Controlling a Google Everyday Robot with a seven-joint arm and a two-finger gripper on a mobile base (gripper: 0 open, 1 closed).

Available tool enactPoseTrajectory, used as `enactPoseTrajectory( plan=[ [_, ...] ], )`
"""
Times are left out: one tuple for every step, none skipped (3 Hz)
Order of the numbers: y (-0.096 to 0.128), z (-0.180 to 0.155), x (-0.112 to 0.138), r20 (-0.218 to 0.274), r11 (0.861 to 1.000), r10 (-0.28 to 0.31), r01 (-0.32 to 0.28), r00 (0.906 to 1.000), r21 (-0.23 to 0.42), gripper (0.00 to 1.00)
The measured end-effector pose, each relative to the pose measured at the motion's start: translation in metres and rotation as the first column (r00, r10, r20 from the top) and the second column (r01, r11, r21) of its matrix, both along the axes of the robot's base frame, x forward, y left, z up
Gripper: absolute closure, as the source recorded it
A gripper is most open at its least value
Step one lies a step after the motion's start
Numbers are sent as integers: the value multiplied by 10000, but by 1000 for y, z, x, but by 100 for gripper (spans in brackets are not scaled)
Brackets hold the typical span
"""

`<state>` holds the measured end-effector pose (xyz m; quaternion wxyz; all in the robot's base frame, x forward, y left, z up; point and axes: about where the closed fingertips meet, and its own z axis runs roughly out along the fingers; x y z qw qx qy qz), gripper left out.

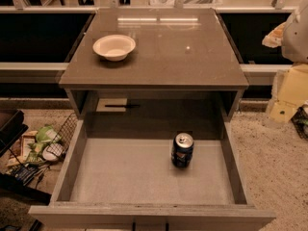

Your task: Pick pepsi can from top drawer and place on counter

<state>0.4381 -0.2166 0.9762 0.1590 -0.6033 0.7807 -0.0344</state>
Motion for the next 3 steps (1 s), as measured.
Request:
enactPoseTrajectory(
  plan=[
    [0, 0, 0, 0, 10000, 0, 0, 10000, 0, 0],
    [2, -15, 16, 213, 9956, -220, 199, 9995, 915, 0],
    [8, -53, 47, 378, 9596, -572, 445, 9976, 2779, 0]
  ],
)
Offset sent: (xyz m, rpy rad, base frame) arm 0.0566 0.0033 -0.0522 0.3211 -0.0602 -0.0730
